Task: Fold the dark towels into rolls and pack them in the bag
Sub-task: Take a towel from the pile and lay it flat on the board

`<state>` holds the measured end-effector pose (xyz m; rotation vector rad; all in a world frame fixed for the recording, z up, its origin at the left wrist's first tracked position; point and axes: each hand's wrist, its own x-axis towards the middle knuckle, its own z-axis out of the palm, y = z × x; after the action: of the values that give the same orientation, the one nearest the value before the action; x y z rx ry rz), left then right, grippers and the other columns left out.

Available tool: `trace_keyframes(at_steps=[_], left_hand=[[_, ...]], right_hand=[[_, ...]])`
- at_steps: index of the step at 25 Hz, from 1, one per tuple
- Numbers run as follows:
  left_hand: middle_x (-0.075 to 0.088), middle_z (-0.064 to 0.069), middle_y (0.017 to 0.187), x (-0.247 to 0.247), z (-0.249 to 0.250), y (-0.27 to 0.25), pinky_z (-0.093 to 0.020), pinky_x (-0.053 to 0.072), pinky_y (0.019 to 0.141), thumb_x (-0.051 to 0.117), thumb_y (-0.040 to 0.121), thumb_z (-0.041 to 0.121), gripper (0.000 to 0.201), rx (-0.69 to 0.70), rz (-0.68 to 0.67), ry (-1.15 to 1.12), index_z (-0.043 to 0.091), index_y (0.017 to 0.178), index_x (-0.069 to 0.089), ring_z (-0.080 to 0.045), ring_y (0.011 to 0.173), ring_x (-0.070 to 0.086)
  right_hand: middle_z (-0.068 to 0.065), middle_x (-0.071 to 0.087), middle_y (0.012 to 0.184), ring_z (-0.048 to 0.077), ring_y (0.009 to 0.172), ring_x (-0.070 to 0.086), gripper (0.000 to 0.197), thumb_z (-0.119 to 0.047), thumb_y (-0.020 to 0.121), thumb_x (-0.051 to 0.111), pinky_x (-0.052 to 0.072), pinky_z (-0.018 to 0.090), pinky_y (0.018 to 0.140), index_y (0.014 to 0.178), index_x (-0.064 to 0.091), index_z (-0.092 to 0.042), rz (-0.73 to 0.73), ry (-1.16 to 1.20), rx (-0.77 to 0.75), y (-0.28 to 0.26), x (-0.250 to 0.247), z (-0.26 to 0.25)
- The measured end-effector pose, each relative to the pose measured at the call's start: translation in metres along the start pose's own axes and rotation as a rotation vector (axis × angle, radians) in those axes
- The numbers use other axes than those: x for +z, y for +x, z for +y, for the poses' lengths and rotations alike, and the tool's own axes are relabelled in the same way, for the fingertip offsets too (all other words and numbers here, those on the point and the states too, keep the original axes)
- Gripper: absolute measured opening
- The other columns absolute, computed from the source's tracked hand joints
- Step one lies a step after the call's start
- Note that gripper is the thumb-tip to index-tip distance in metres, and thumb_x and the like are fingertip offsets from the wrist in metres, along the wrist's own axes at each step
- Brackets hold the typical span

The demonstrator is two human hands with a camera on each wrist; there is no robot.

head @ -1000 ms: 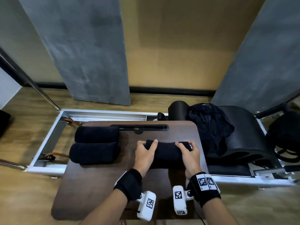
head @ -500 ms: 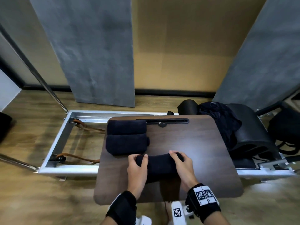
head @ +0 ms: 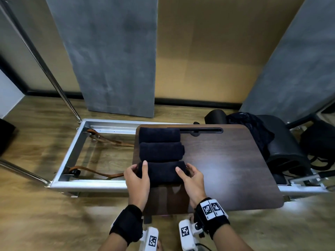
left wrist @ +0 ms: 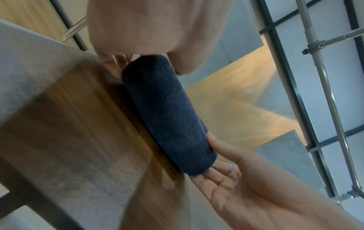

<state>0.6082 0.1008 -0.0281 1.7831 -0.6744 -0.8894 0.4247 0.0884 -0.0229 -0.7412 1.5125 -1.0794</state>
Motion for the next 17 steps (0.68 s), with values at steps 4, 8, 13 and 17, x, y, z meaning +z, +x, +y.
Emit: trace_keyframes(at_steps=[4,8,13,17], left_hand=[[0.071,0.001,0.111,-0.008,-0.005,0.003,-0.045,0.055,0.098,0.064,0.099,0.053,0.032,0.126,-0.077,0.106,0.024,0.109,0.072,-0.021,0.108,0.065],[0.066,0.000,0.114,-0.009,-0.007,0.009,-0.059,0.044,0.109,0.066,0.096,0.060,0.042,0.069,-0.050,0.257,0.023,0.114,0.073,-0.026,0.114,0.061],[0.062,-0.001,0.112,-0.005,-0.003,0.008,-0.058,0.048,0.105,0.068,0.093,0.061,0.040,0.029,-0.013,0.266,0.024,0.106,0.070,-0.025,0.107,0.062],[0.067,-0.008,0.105,-0.004,0.004,0.010,-0.050,0.057,0.092,0.067,0.096,0.057,0.041,0.049,-0.051,0.244,0.016,0.094,0.073,-0.027,0.099,0.065]], right_hand=[[-0.009,0.078,0.108,0.011,0.108,0.072,0.026,-0.031,0.090,0.081,0.058,0.025,0.093,0.114,0.076,-0.022,0.124,-0.072,-0.061,-0.005,0.010,-0.001],[-0.004,0.073,0.103,0.013,0.098,0.070,0.036,-0.042,0.089,0.080,0.057,0.025,0.085,0.114,0.078,-0.017,0.229,-0.356,-0.139,-0.005,0.012,-0.003],[0.009,0.062,0.113,0.027,0.107,0.063,0.043,-0.049,0.096,0.069,0.054,0.038,0.092,0.124,0.075,-0.017,0.230,-0.553,-0.133,-0.001,0.021,-0.005],[0.011,0.067,0.115,0.029,0.110,0.064,0.046,-0.057,0.099,0.059,0.056,0.044,0.092,0.130,0.072,-0.026,0.184,-0.635,-0.091,0.000,0.025,-0.007]])
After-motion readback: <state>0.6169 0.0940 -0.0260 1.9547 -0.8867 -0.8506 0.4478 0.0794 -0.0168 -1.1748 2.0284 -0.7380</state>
